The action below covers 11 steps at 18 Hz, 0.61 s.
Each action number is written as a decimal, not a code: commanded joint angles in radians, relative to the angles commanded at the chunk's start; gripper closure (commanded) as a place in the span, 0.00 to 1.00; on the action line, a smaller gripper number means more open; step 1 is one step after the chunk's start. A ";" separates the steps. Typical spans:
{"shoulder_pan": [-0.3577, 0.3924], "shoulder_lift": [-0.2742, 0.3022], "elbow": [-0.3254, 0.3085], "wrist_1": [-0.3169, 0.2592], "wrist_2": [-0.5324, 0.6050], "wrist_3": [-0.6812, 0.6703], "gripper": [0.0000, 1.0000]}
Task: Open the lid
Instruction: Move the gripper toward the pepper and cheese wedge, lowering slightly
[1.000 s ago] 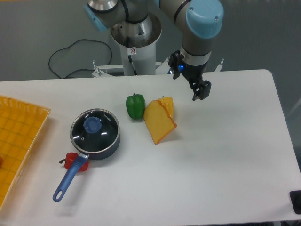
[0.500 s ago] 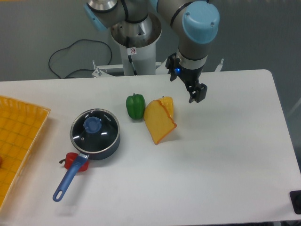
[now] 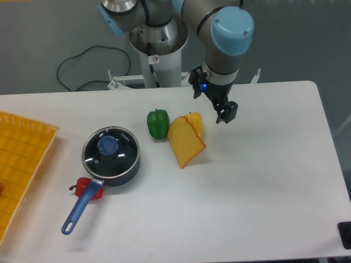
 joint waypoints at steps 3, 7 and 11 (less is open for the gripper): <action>-0.008 -0.005 0.003 0.002 0.000 -0.037 0.00; -0.014 -0.005 0.003 0.002 0.000 -0.043 0.00; -0.040 -0.014 0.003 0.002 0.000 -0.084 0.00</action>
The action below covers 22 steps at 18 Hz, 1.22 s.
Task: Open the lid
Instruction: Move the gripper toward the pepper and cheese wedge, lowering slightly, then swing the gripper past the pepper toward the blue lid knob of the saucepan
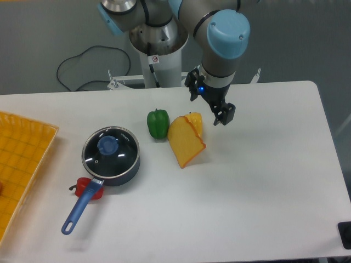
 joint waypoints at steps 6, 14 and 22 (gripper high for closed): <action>-0.005 -0.008 0.008 -0.002 0.000 -0.048 0.00; -0.038 -0.028 0.025 0.003 0.000 -0.058 0.00; -0.109 -0.048 0.017 0.121 0.002 -0.155 0.00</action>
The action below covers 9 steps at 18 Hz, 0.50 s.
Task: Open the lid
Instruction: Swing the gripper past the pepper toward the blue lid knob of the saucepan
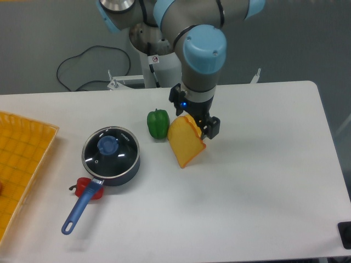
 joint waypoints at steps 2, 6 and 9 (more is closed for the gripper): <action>-0.011 -0.002 -0.002 0.002 0.000 -0.029 0.00; -0.049 -0.014 -0.005 0.015 0.003 -0.089 0.00; -0.052 -0.018 -0.006 0.020 0.005 -0.092 0.00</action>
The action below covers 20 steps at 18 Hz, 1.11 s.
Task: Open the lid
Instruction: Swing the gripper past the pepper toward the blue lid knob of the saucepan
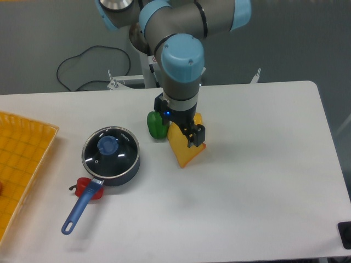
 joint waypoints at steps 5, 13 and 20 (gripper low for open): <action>-0.075 -0.034 -0.003 0.041 0.035 -0.090 0.00; -0.133 -0.063 -0.005 0.075 0.043 -0.219 0.00; -0.193 -0.095 -0.003 0.078 0.071 -0.255 0.00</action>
